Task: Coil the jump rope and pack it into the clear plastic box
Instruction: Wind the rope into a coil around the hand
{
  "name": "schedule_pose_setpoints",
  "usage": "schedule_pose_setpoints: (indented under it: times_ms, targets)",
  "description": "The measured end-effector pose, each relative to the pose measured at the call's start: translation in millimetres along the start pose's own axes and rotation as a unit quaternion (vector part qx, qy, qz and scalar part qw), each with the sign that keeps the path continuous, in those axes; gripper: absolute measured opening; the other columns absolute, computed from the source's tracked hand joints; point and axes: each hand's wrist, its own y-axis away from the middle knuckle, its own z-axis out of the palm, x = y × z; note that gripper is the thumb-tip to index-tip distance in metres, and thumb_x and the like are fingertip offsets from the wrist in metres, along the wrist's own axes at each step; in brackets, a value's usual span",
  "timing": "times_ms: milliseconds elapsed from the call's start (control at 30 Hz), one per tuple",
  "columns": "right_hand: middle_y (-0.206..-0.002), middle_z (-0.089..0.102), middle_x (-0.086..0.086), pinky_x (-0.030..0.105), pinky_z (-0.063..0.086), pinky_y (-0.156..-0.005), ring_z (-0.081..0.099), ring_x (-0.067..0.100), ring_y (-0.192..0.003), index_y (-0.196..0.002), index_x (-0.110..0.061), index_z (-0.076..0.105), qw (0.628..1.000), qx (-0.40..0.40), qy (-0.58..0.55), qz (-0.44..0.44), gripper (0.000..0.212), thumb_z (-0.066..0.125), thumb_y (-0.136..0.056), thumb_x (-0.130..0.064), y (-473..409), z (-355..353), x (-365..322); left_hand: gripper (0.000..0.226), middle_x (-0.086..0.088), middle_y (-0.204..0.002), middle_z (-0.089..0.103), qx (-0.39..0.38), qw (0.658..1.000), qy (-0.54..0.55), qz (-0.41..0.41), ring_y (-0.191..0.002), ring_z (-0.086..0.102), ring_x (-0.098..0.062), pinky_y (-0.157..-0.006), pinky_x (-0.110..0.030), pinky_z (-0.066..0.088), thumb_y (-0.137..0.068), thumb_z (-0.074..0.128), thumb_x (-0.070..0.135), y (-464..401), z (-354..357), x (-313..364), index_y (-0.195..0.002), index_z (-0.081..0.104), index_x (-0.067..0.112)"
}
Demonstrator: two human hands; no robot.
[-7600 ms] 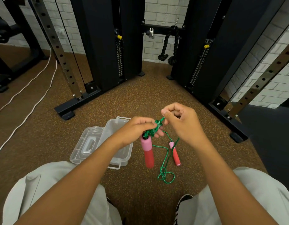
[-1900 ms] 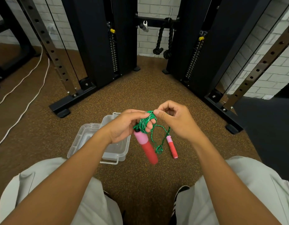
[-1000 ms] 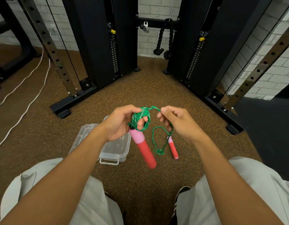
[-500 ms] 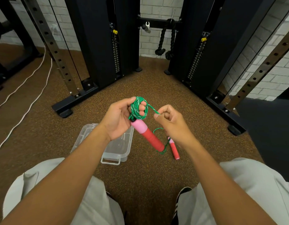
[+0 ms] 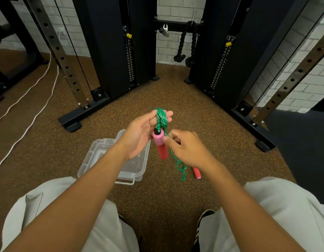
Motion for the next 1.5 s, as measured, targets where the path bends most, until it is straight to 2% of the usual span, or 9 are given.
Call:
schedule_pose_setpoints:
  times_ms: [133, 233, 300, 433, 600, 867, 1133, 1267, 1500]
  targets:
    - [-0.053, 0.042, -0.009, 0.029, 0.031, -0.052, 0.032, 0.007, -0.047, -0.067, -0.012, 0.053, 0.998, -0.057, 0.007, -0.016, 0.037, 0.061, -0.099, -0.029, 6, -7, -9, 0.044, 0.011, -0.147, 0.057, 0.044, 0.993, -0.11, 0.007, -0.135, 0.052, -0.005, -0.12, -0.04, 0.029, -0.105, 0.024, 0.054, -5, -4, -7, -0.131, 0.056, 0.041]
    - [-0.056, 0.051, -0.009, 0.03, 0.046, -0.057, 0.039, 0.005, -0.047, -0.073, -0.011, 0.062, 0.999, -0.044, 0.0, -0.014, 0.03, 0.061, -0.1, -0.025, 6, -18, -15, 0.056, 0.01, -0.127, 0.056, 0.051, 0.947, -0.317, -0.028, -0.102, 0.057, 0.001, -0.089, -0.023, 0.044, -0.097, 0.013, 0.074, -1, -2, -11, -0.129, 0.054, 0.054]
    - [-0.061, 0.06, -0.008, 0.034, 0.053, -0.065, 0.048, 0.008, -0.051, -0.078, -0.016, 0.067, 1.0, -0.015, 0.013, -0.017, 0.025, 0.061, -0.1, -0.027, 6, -25, -15, 0.068, 0.007, -0.133, 0.053, 0.042, 0.926, -0.37, -0.056, -0.107, 0.058, -0.005, -0.084, -0.021, 0.041, -0.092, 0.011, 0.078, 3, 3, -15, -0.137, 0.051, 0.046]
    - [-0.059, 0.062, -0.012, 0.026, 0.038, -0.051, 0.043, 0.004, -0.048, -0.083, -0.025, 0.074, 0.999, 0.041, 0.005, -0.012, 0.022, 0.063, -0.098, -0.037, 5, -36, -6, 0.088, 0.01, -0.128, 0.062, 0.028, 0.933, -0.35, -0.079, -0.112, 0.061, -0.008, -0.085, -0.019, 0.04, -0.087, 0.015, 0.083, 3, 6, -16, -0.132, 0.063, 0.025]
    - [-0.061, 0.063, -0.003, 0.03, 0.039, -0.054, 0.043, 0.004, -0.051, -0.081, -0.025, 0.075, 0.995, 0.089, -0.032, -0.016, 0.022, 0.067, -0.096, -0.039, 3, -41, 6, 0.072, 0.004, -0.099, 0.081, -0.059, 0.948, -0.307, -0.057, -0.098, 0.075, -0.011, -0.107, -0.035, 0.043, -0.101, 0.023, 0.064, 4, 9, -11, -0.105, 0.077, 0.017]
    - [-0.056, 0.05, -0.011, 0.022, 0.032, -0.05, 0.037, 0.002, -0.05, -0.084, -0.02, 0.076, 0.988, 0.09, -0.123, 0.019, 0.023, 0.066, -0.097, -0.036, -1, -34, 13, 0.062, -0.01, -0.088, 0.076, -0.102, 0.983, -0.148, -0.042, -0.083, 0.07, -0.021, -0.086, -0.027, 0.052, -0.099, 0.036, 0.049, 4, 8, -11, -0.107, 0.072, -0.002]
    - [-0.071, 0.069, -0.003, 0.041, 0.05, -0.056, 0.057, 0.015, -0.058, -0.1, -0.024, 0.076, 0.987, 0.032, -0.142, 0.068, 0.018, 0.058, -0.103, -0.025, -3, -18, 25, 0.066, -0.017, -0.134, 0.067, -0.074, 0.997, 0.0, 0.009, -0.123, 0.063, -0.027, -0.113, -0.042, 0.04, -0.099, 0.031, 0.047, 1, 4, -6, -0.138, 0.055, -0.001]
    - [-0.081, 0.073, -0.007, 0.025, 0.052, -0.06, 0.064, 0.006, -0.062, -0.129, -0.029, 0.069, 0.987, -0.008, -0.131, 0.088, 0.029, 0.054, -0.105, -0.024, -1, -6, 25, 0.065, -0.006, -0.149, 0.057, -0.058, 0.998, 0.023, 0.025, -0.139, 0.052, -0.02, -0.12, -0.046, 0.03, -0.101, 0.027, 0.046, 1, 4, -1, -0.149, 0.043, 0.006]
    - [-0.079, 0.074, 0.005, 0.025, 0.045, -0.059, 0.069, 0.03, -0.069, -0.093, -0.012, 0.072, 0.995, -0.067, -0.031, 0.068, 0.028, 0.053, -0.106, -0.027, 3, 3, 12, 0.074, 0.006, -0.155, 0.049, -0.013, 1.0, -0.007, 0.006, -0.142, 0.045, -0.006, -0.124, -0.043, 0.023, -0.096, 0.033, 0.055, -1, 3, -3, -0.156, 0.033, 0.011]
